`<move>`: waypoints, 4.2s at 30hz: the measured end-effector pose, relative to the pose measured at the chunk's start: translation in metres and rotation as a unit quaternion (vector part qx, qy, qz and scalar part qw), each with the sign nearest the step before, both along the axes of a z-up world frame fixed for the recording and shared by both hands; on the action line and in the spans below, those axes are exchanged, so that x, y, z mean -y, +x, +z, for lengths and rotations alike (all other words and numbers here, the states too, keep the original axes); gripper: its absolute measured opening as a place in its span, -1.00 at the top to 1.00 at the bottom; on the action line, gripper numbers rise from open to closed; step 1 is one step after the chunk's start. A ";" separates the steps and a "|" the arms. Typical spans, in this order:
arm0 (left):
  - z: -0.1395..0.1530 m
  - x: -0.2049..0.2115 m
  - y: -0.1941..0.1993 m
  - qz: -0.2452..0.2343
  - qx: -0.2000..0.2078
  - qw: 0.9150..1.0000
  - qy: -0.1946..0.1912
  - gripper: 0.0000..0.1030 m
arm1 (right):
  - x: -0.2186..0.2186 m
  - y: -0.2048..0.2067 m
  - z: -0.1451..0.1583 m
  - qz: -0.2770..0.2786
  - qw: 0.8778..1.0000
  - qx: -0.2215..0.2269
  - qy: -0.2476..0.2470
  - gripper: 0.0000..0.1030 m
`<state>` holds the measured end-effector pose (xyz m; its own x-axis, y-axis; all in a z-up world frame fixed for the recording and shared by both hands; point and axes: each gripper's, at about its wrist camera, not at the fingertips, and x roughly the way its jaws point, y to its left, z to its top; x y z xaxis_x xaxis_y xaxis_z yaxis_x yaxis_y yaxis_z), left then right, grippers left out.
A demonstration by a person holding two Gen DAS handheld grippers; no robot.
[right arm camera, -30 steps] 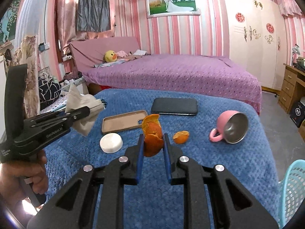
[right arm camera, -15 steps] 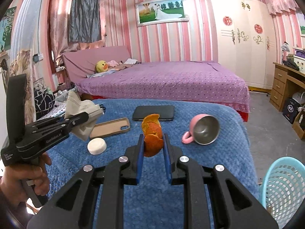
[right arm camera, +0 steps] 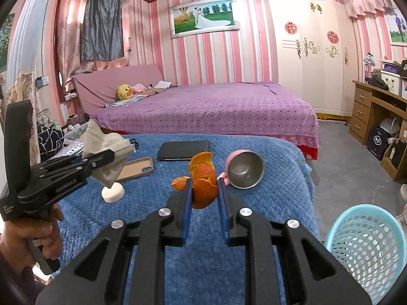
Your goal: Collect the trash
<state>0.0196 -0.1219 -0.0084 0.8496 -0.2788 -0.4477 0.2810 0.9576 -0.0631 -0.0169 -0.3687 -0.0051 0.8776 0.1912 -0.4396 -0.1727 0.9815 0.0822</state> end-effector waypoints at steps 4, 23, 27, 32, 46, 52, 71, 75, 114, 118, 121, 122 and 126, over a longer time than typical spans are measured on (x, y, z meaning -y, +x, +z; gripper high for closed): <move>0.000 0.006 0.000 -0.006 0.000 1.000 -0.003 0.76 | 0.010 -0.002 0.001 -0.012 1.000 0.000 0.002 0.62; -0.004 0.034 -0.008 -0.045 -0.001 0.999 -0.008 0.76 | 0.052 -0.010 0.001 -0.050 0.999 0.001 0.011 0.62; -0.005 0.037 -0.008 -0.052 -0.002 0.999 -0.007 0.76 | 0.055 -0.010 0.002 -0.055 0.998 0.002 0.011 0.62; -0.005 0.041 -0.008 -0.055 -0.002 0.998 -0.010 0.76 | 0.066 -0.013 0.001 -0.064 0.998 0.002 0.012 0.62; -0.005 0.066 -0.013 -0.077 0.000 0.997 -0.012 0.76 | 0.092 -0.021 -0.001 -0.089 0.996 0.001 0.017 0.62; -0.006 0.080 -0.015 -0.097 -0.004 0.995 -0.026 0.76 | 0.109 -0.025 -0.001 -0.105 0.994 0.001 0.025 0.62; -0.010 0.167 -0.035 -0.171 -0.002 0.985 -0.038 0.76 | 0.165 -0.044 -0.010 -0.162 0.986 -0.004 0.036 0.62; -0.014 0.186 -0.033 -0.178 -0.006 0.983 -0.041 0.76 | 0.183 -0.047 -0.014 -0.187 0.981 -0.011 0.042 0.62; -0.045 0.289 -0.038 -0.289 -0.038 0.956 -0.044 0.30 | 0.244 -0.080 -0.014 -0.360 0.929 0.027 0.084 -0.46; -0.056 0.301 -0.046 -0.283 -0.009 0.959 -0.008 -0.75 | 0.244 -0.077 -0.016 -0.366 0.927 0.023 0.080 -0.46; -0.052 0.291 -0.042 -0.271 -0.008 0.962 -0.009 -0.76 | 0.242 -0.075 -0.016 -0.363 0.928 0.022 0.078 -0.46; -0.050 0.285 -0.040 -0.264 -0.008 0.965 -0.010 -0.76 | 0.240 -0.075 -0.015 -0.361 0.929 0.022 0.077 -0.46; -0.043 0.257 -0.029 -0.230 -0.012 0.973 -0.009 -0.76 | 0.230 -0.066 -0.013 -0.343 0.937 0.018 0.070 -0.47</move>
